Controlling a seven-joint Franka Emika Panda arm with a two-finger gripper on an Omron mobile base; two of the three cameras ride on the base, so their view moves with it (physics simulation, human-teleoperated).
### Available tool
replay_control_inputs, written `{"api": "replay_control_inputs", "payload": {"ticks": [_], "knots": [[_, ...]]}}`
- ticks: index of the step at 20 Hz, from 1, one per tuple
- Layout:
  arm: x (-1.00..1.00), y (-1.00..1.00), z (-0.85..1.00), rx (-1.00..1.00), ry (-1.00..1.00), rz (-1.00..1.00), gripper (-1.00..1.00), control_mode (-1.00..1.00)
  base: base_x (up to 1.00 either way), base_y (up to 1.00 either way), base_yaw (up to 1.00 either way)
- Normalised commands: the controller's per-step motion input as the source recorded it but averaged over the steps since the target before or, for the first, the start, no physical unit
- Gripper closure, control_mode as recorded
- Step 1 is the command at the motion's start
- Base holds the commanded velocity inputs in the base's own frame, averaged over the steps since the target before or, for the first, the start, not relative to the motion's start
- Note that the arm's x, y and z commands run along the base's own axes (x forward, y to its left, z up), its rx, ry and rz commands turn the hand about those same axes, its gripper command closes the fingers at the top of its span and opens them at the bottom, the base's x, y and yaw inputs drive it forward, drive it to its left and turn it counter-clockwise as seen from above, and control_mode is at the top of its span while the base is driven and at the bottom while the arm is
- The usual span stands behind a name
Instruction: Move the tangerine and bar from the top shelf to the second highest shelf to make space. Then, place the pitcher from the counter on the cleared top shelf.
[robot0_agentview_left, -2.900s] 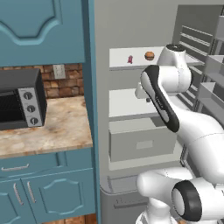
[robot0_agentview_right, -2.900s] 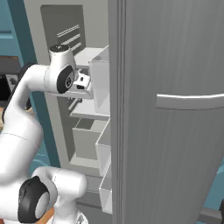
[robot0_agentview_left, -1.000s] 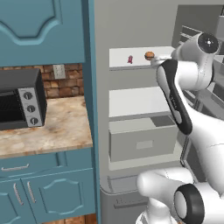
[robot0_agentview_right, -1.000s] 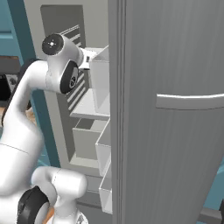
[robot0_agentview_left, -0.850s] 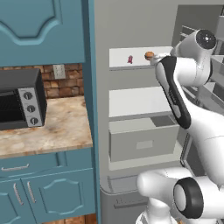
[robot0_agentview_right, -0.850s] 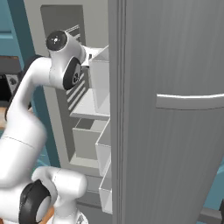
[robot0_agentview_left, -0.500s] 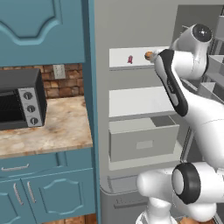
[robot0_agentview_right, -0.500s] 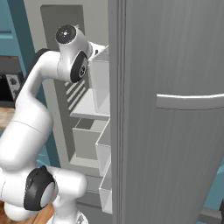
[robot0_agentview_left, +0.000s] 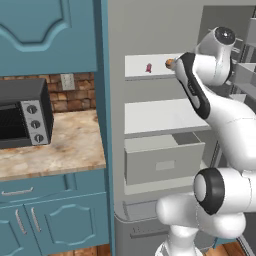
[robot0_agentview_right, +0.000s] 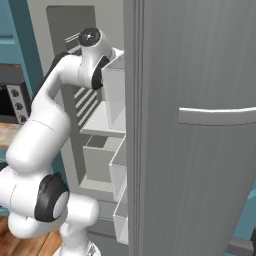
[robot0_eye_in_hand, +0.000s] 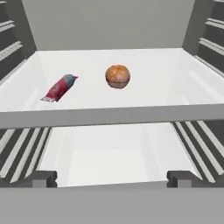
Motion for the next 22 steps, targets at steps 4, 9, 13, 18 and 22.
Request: {"api": "replay_control_inputs", "payload": {"ticks": [4,9,13,18,22], "knots": [[0.4,0.0,-0.27,0.0,0.0,0.0,-1.0,-1.0,0.0,0.0,0.0],[0.39,-0.05,-0.15,0.0,0.0,0.0,-1.0,-1.0,0.0,0.0,0.0],[0.38,-0.04,-0.06,0.0,0.0,0.0,-1.0,-1.0,0.0,0.0,0.0],[0.41,-0.05,-0.01,0.0,0.0,0.0,-1.0,-1.0,0.0,0.0,0.0],[0.44,-0.09,0.0,0.0,0.0,0.0,-1.0,-1.0,0.0,0.0,0.0]]}}
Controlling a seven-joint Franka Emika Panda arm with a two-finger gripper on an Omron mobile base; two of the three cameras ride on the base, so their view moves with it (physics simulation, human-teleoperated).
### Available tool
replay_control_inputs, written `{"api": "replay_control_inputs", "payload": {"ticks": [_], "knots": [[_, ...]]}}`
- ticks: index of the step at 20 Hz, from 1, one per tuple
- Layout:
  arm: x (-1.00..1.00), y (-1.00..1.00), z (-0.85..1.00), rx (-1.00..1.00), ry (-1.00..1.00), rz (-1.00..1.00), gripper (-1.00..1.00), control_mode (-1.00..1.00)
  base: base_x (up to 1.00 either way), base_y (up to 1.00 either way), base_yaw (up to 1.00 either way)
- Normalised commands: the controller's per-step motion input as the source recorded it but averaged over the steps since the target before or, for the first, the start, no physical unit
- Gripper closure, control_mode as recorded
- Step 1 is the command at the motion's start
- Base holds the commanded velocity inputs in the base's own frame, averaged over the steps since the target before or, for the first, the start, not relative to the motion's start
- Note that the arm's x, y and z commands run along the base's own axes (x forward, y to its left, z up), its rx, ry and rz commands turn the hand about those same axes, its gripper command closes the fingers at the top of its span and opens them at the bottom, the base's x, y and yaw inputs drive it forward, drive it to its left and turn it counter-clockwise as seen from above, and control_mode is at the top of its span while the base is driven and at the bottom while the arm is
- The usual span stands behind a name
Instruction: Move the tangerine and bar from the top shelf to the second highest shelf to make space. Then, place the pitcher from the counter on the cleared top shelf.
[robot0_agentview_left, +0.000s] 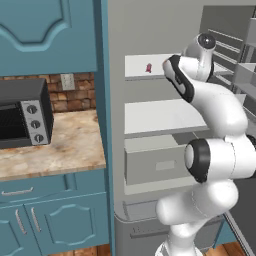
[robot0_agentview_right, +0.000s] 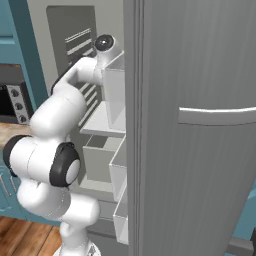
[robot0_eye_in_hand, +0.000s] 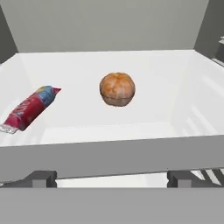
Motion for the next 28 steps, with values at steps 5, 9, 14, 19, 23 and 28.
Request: {"api": "replay_control_inputs", "payload": {"ticks": [5,9,14,19,23,28], "knots": [[0.43,-0.1,-0.01,0.0,0.0,0.0,-1.0,-1.0,0.0,0.0,0.0],[0.38,-0.05,-0.08,0.0,0.0,0.0,-1.0,-1.0,0.0,0.0,0.0],[0.39,-0.04,-0.15,0.0,0.0,0.0,-1.0,-1.0,0.0,0.0,0.0],[0.41,-0.07,-0.15,0.0,0.0,0.0,-1.0,-1.0,0.0,0.0,0.0],[0.41,-0.08,-0.11,0.0,0.0,0.0,-1.0,-1.0,0.0,0.0,0.0],[0.41,-0.12,-0.07,0.0,0.0,0.0,-1.0,-1.0,0.0,0.0,0.0]]}}
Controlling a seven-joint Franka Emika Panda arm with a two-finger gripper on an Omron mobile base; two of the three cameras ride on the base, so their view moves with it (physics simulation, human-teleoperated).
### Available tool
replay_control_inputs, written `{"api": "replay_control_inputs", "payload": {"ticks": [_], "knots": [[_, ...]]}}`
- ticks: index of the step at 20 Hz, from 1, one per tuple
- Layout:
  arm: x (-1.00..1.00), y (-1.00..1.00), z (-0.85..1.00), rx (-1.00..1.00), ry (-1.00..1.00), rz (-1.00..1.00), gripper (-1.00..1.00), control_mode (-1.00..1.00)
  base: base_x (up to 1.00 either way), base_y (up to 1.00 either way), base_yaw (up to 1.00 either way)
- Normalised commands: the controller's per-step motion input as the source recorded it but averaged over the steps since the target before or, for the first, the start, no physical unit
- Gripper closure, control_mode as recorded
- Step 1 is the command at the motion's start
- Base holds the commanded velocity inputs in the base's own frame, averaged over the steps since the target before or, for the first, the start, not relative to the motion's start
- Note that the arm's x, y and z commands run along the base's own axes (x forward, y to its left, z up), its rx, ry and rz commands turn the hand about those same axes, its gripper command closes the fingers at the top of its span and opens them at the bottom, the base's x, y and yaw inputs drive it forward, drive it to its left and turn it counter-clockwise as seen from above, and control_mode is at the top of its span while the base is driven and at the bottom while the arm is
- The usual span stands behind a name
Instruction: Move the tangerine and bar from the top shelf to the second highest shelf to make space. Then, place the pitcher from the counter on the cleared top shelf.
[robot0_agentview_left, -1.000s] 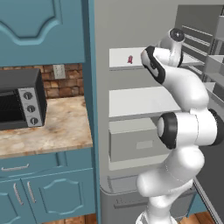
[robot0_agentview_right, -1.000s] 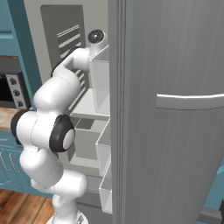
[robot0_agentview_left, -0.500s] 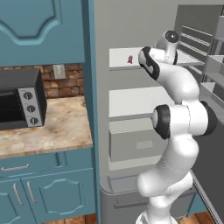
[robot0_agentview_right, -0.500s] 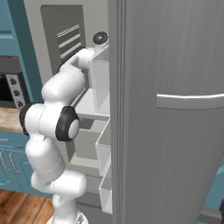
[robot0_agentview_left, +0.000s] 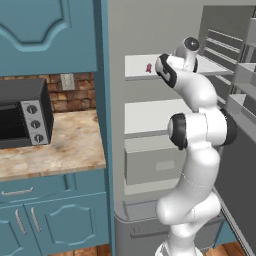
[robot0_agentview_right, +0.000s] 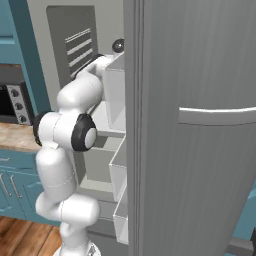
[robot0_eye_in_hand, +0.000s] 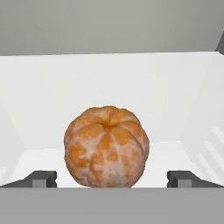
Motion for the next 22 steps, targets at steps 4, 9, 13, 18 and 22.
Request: {"api": "replay_control_inputs", "payload": {"ticks": [4,9,13,18,22], "knots": [[0.39,-0.12,-0.06,0.0,0.0,0.0,-1.0,-1.0,0.0,0.0,0.0],[0.37,-0.02,0.0,0.0,0.0,0.0,-1.0,-1.0,0.0,0.0,0.0],[0.28,0.0,-0.13,0.0,0.0,0.0,1.0,-1.0,0.0,0.0,0.0],[0.11,0.0,-0.31,0.0,0.0,0.0,1.0,-1.0,0.0,0.0,0.0],[0.01,0.06,-0.26,0.0,-0.03,0.0,1.0,-1.0,0.0,0.0,0.0]]}}
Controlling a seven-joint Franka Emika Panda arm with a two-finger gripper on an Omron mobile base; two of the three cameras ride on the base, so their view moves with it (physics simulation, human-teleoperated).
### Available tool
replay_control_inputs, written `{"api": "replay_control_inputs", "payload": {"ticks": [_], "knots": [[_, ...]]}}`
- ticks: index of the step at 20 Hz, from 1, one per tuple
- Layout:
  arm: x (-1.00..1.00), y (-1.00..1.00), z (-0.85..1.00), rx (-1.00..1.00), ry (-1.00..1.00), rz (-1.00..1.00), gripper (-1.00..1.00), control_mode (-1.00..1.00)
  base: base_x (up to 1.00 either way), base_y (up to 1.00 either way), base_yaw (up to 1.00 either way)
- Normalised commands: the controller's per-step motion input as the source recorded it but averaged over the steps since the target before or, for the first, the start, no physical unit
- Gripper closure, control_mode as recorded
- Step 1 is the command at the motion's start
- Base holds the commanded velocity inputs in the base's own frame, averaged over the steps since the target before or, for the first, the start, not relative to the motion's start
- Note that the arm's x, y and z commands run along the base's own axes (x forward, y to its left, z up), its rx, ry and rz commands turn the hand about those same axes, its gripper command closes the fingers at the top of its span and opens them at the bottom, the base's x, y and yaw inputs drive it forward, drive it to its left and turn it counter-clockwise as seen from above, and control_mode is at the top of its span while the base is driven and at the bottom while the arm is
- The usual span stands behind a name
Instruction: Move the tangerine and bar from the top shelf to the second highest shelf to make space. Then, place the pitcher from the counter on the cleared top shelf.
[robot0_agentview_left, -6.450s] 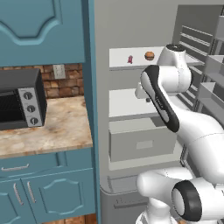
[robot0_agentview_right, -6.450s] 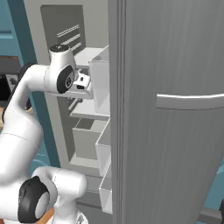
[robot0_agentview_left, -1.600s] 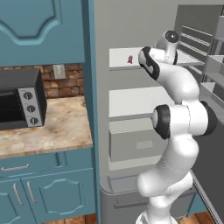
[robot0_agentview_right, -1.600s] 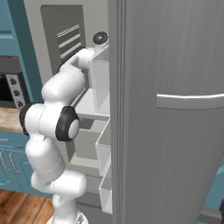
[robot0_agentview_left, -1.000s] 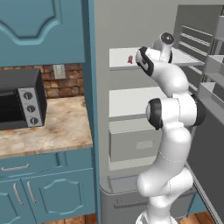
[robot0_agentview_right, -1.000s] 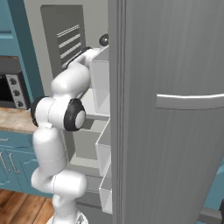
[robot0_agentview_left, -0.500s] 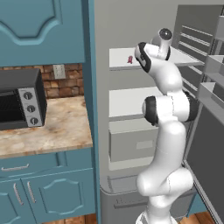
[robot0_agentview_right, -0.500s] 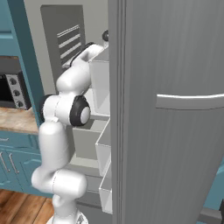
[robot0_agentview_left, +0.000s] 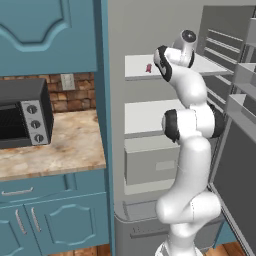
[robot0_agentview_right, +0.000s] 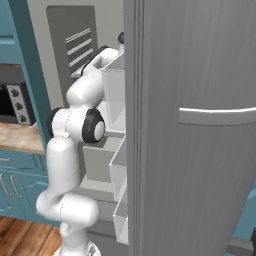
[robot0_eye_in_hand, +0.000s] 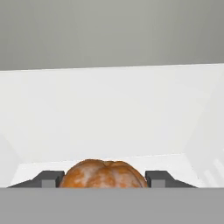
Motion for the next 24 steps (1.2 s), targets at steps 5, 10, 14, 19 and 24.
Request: {"api": "replay_control_inputs", "payload": {"ticks": [5,10,14,19,24], "knots": [[-0.45,0.09,-0.57,0.0,-0.26,0.0,1.0,-1.0,0.0,0.0,0.0],[-0.76,0.16,0.1,-0.03,-0.06,0.0,1.0,-1.0,0.0,0.0,0.0],[-1.0,0.29,0.42,-0.06,0.0,0.0,1.0,-1.0,0.0,0.0,0.0],[-1.0,0.35,0.3,-0.09,0.02,0.0,1.0,-1.0,0.0,0.0,0.0],[-1.0,0.32,-0.17,-0.08,0.0,0.02,1.0,-1.0,0.0,0.0,0.0]]}}
